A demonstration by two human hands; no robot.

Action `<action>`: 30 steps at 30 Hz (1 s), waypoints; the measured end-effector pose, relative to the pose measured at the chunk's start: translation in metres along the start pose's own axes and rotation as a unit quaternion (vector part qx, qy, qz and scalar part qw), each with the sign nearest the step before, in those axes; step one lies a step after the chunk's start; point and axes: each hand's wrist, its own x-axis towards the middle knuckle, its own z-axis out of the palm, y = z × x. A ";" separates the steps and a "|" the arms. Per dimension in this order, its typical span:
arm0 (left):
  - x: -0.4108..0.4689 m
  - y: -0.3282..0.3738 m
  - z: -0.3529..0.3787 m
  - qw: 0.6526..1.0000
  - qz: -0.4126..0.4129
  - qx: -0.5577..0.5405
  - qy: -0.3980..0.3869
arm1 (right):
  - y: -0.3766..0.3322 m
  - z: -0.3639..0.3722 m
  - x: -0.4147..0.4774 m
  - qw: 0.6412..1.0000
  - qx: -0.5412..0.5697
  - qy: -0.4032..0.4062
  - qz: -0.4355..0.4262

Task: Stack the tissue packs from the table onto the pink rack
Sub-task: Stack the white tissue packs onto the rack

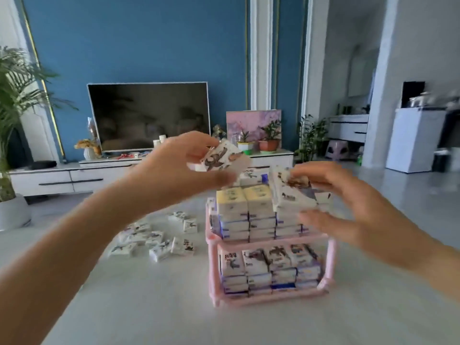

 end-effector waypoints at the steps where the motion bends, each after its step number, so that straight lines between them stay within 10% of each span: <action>1: 0.021 0.005 0.010 1.000 0.005 0.013 0.004 | 0.013 -0.014 0.011 1.000 -0.006 0.011 0.012; 18: 0.181 -0.015 0.127 0.954 -0.036 0.165 -0.249 | 0.152 -0.046 0.138 0.963 -0.035 -0.134 0.229; 25: 0.172 -0.065 0.107 0.985 -0.149 0.082 -0.041 | 0.156 -0.037 0.136 0.960 0.033 -0.095 0.260; 30: 0.150 -0.089 0.104 0.940 -0.302 -0.096 -0.128 | 0.149 -0.025 0.137 0.958 -0.028 -0.139 0.250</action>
